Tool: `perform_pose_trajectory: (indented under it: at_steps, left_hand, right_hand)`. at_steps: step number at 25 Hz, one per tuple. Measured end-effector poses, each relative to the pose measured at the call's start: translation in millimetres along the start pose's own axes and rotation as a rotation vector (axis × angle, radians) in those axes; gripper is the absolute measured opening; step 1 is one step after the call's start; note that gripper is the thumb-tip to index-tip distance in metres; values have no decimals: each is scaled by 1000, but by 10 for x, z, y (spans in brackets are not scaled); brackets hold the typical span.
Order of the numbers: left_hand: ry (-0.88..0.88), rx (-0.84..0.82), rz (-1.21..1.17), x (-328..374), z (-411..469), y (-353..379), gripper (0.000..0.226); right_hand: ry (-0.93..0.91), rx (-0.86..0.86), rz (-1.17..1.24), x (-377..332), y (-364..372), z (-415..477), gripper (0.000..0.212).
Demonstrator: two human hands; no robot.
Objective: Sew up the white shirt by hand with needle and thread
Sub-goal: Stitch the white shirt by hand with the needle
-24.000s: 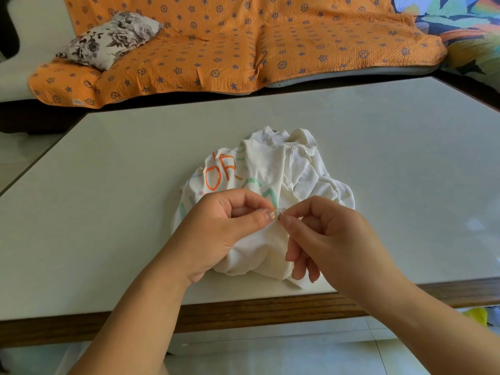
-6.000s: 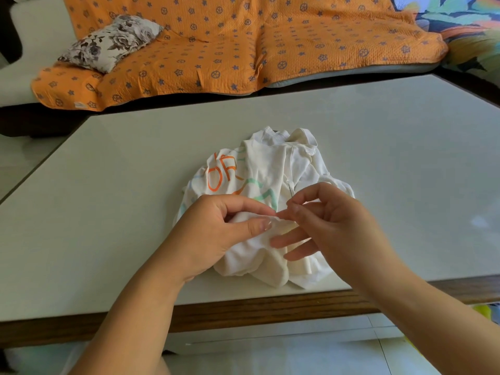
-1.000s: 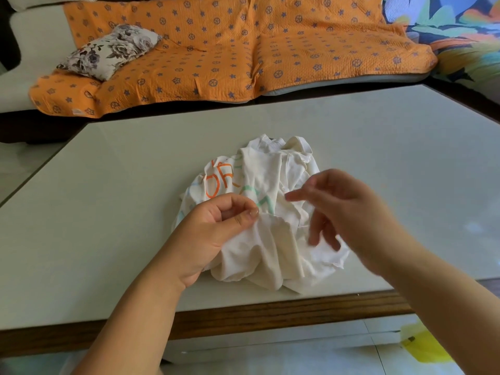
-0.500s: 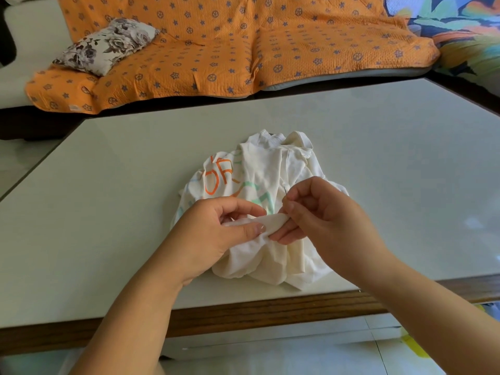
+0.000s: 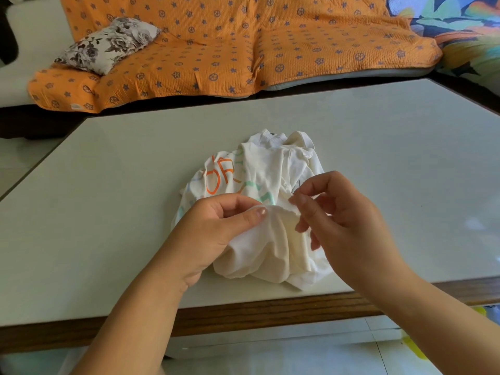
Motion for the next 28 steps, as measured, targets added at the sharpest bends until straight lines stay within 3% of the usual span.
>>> perform_pose_trajectory:
  at_steps: [6,11,28]
  left_hand:
    - [-6,13,-79,17,-10,0,16]
    - [3,0,-67,4,1,-5,7]
    - [52,-17,-18,2,1,-20,6]
  right_hand:
    - [114,-170,-41,85,122,-80,12]
    - [126,-174,-48,77,127,-82,11]
    - [207,-169,-25,95,155,-70,15]
Point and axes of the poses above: each hand's wrist, its own z-axis towards the middle knuckle, its own y-axis out of the palm, x = y × z, the point moved 5 cm from there along z, towards the middle knuckle, and after that the axes turned 11 degrees about z, right-handed, at the moved point
